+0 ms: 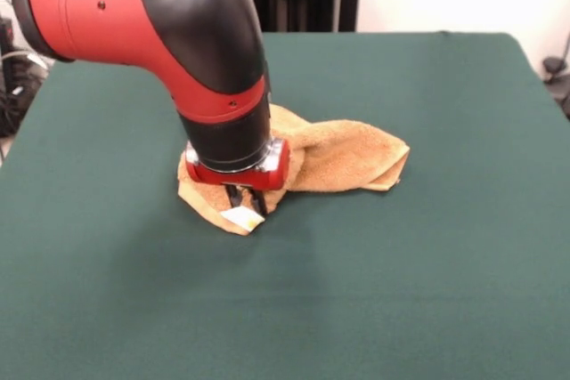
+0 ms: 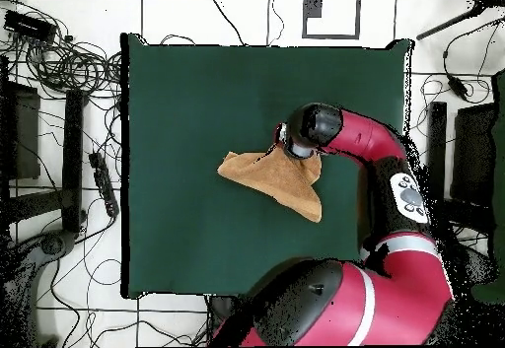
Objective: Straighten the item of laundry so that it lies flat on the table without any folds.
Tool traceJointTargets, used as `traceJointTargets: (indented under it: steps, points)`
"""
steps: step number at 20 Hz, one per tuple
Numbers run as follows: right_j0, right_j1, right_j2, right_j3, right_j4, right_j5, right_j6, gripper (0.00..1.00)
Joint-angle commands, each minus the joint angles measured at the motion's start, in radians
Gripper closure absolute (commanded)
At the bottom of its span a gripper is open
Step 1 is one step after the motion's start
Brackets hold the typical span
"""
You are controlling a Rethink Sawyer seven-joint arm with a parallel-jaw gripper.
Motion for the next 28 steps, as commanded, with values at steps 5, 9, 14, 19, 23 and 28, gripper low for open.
traceJointTargets:
  steps: [5,9,14,19,23,28]
  points:
    - [0.038,0.381,-0.074,-0.067,-0.129,-0.277,0.148,1.00]
    - [0.013,0.386,-0.057,-0.071,-0.073,-0.258,0.171,1.00]
    - [0.035,0.386,-0.099,-0.070,-0.028,-0.332,0.310,1.00]
    - [0.092,0.393,-0.179,-0.083,-0.018,-0.435,0.420,1.00]
    - [0.088,0.390,-0.177,-0.069,-0.016,-0.493,0.406,1.00]
    - [0.060,0.376,-0.140,-0.043,-0.039,-0.547,0.351,1.00]
